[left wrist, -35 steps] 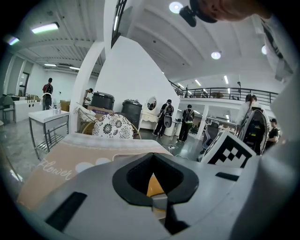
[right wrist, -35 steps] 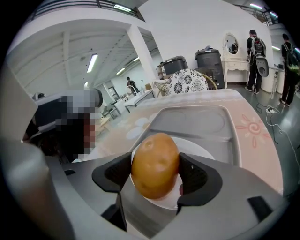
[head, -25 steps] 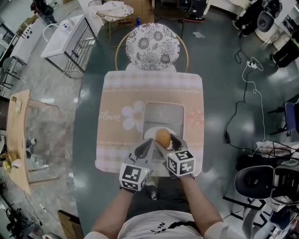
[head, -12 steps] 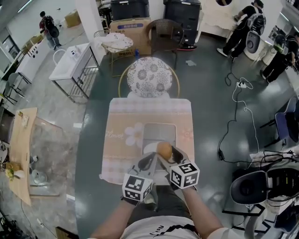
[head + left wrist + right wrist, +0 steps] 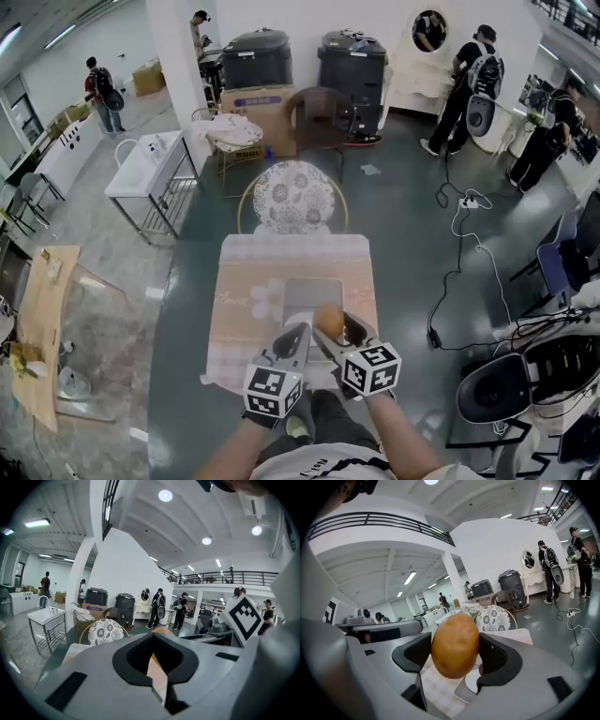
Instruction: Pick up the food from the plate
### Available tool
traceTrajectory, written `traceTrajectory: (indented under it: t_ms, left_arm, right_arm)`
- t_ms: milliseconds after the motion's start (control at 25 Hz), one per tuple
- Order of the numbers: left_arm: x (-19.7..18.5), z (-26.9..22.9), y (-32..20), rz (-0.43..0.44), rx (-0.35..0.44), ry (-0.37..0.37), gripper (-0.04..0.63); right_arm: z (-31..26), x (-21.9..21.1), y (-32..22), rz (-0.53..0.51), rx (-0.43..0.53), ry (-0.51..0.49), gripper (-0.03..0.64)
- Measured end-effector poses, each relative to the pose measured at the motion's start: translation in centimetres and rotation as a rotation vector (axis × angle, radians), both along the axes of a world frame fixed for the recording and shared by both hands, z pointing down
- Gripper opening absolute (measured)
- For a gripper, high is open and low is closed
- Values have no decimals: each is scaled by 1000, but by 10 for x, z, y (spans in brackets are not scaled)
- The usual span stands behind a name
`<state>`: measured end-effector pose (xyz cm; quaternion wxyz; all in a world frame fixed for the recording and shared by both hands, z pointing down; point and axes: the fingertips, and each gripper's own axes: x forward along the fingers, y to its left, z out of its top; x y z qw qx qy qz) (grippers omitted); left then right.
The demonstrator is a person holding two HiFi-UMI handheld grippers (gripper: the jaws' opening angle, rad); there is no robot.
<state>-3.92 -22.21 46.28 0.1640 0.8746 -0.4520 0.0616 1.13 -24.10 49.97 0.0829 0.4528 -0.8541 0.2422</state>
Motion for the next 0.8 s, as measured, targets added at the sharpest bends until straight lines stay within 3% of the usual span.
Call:
traceTrajectory:
  t_ms: [240,800]
  left_arm:
    - [3,-35,9,7,59,43,6]
    - [-7,-63,25,-12,109,41,6]
  right_arm:
    - [-49,3,7,0,89,-8,293]
    - [-97,-1,27,2,206,-5,293]
